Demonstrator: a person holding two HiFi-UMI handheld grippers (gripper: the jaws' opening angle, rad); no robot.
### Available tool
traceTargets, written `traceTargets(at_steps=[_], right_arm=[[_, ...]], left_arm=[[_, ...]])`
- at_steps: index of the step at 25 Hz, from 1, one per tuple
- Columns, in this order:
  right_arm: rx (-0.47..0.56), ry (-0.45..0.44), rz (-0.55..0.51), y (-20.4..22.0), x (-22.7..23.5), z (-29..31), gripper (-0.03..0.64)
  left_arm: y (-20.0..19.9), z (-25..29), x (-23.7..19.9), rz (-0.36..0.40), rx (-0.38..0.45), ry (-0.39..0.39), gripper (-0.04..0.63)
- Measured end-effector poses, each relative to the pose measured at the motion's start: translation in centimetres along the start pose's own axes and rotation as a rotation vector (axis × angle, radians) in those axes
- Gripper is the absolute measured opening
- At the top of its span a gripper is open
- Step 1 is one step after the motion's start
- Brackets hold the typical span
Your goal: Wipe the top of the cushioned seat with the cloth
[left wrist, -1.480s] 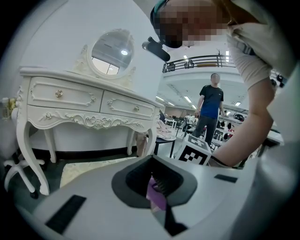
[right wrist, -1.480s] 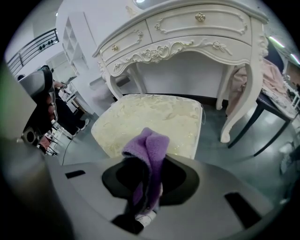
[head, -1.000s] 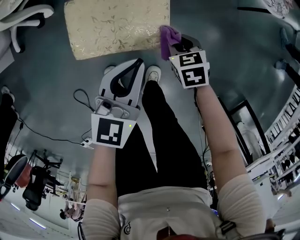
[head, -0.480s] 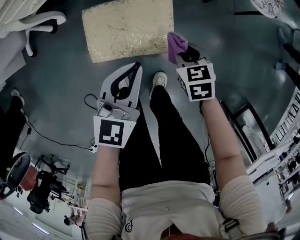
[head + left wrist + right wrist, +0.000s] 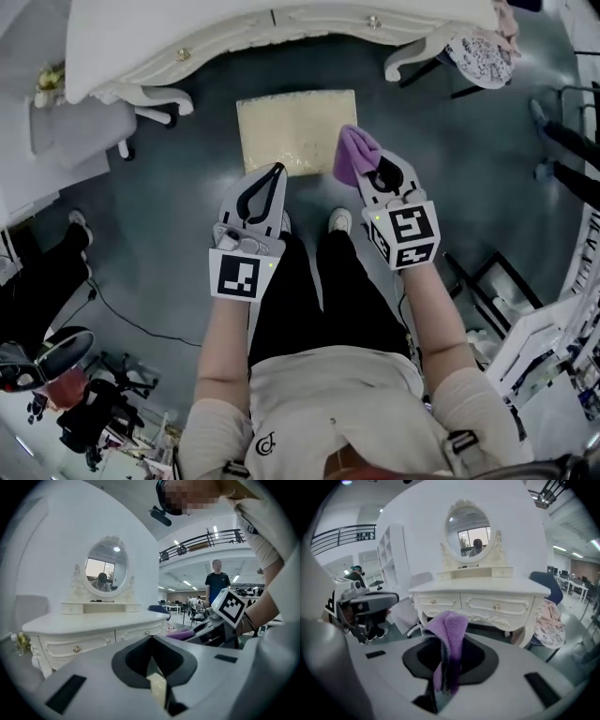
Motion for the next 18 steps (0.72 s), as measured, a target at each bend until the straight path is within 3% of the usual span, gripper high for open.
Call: traceTargets(at_steps=[6, 10, 18], right_arm=[[0.179, 0.004, -0.067, -11.9, -2.1, -4.6, 0.084], [0.289, 0.004, -0.111, -18.4, -3.9, -8.6, 0.084], [0.474, 0.022, -0.188, -26.5, -6.5, -15.9, 0.086]], left_arm=[[-10.0, -1.9, -2.0, 0.047, 0.101, -0.013, 0.014], [-15.3, -4.3, -2.8, 0.086, 0.119, -0.027, 0.014], [-25.2, -8.1, -2.8, 0.185, 0.205, -0.053, 0.013]])
Point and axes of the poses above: the fingertips, and each gripper's own axes: z forward along the fingers, x to its right, y out of its underside, the point moved 1 cm from there along -z, backward along the fingers, and after that the axes turned 1 degree about x, right-handed, at the moved point
